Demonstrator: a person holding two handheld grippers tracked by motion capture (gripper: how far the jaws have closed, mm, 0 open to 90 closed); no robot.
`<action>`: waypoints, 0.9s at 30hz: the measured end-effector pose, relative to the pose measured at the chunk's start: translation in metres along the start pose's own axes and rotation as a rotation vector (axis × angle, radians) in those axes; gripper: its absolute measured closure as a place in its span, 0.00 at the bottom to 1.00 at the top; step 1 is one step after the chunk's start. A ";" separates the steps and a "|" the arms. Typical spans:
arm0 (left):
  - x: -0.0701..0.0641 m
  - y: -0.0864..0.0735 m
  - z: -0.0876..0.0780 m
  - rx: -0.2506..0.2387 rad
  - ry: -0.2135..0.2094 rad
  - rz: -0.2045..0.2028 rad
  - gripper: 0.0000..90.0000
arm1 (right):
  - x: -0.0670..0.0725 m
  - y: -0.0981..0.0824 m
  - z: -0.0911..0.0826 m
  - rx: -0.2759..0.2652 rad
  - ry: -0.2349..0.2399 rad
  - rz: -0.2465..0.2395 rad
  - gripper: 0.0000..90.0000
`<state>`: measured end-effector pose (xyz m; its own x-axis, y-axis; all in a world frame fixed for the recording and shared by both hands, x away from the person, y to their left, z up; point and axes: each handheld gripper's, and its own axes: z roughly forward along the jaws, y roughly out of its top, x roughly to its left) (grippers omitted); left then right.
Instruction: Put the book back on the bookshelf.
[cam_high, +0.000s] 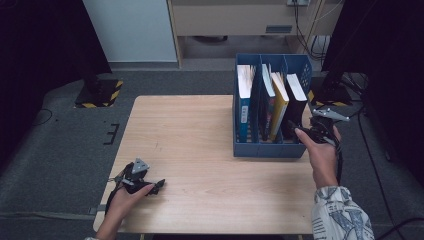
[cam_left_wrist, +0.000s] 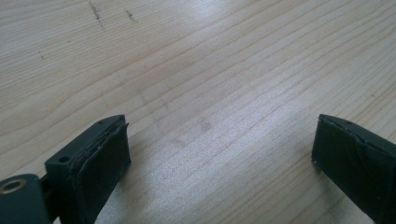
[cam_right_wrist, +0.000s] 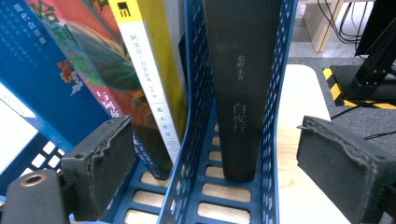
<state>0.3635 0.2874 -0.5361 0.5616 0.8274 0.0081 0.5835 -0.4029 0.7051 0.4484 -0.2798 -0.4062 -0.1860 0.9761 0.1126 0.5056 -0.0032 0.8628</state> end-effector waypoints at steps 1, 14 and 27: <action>0.000 0.000 0.000 0.000 0.000 0.000 0.04 | 0.001 -0.001 0.000 0.003 0.002 0.000 0.13; 0.000 0.000 0.000 0.000 0.000 0.002 0.04 | 0.005 -0.009 -0.003 0.008 0.028 -0.003 0.12; 0.000 0.000 0.000 0.000 -0.001 0.002 0.04 | 0.013 -0.011 -0.008 -0.003 0.055 -0.012 0.12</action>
<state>0.3635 0.2873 -0.5360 0.5632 0.8263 0.0091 0.5826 -0.4049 0.7048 0.4335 -0.2688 -0.4099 -0.2381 0.9625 0.1296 0.5007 0.0073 0.8656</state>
